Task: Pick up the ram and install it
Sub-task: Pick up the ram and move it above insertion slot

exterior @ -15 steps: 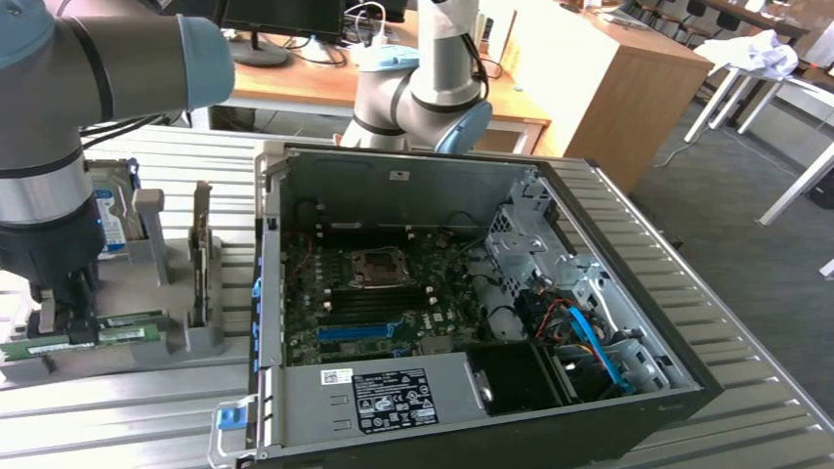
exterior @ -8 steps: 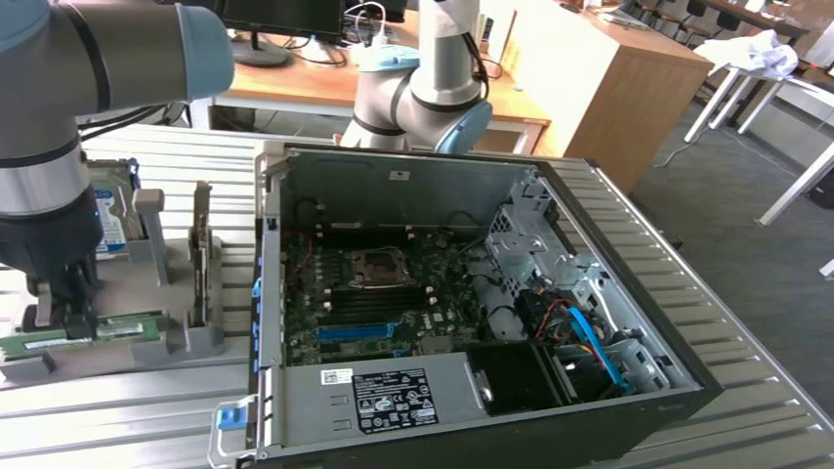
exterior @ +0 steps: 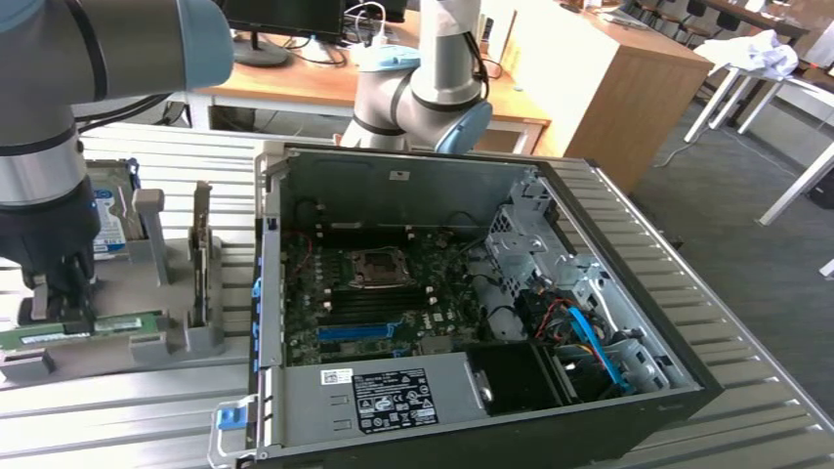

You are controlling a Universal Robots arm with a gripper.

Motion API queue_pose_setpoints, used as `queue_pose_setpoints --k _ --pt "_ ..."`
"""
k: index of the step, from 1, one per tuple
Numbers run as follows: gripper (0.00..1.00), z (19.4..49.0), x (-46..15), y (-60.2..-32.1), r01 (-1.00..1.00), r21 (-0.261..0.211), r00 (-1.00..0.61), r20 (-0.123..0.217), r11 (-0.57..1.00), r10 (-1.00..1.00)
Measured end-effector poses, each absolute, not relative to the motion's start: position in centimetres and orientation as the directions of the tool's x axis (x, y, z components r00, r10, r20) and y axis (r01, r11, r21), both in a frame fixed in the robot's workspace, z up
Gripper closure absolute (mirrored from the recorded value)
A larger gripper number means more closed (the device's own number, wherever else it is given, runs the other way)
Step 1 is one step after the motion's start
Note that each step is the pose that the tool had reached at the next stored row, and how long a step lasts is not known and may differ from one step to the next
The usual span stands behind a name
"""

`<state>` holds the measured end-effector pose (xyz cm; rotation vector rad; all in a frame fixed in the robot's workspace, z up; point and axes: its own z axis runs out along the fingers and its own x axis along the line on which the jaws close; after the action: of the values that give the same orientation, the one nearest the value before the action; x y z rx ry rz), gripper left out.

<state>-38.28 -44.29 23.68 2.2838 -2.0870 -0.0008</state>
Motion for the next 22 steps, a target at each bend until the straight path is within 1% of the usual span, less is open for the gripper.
queue_pose_setpoints --k 22 --pt "0.88 25.3 -38.3 -44.3 -0.995 0.036 0.090 0.032 -0.089 -0.995"
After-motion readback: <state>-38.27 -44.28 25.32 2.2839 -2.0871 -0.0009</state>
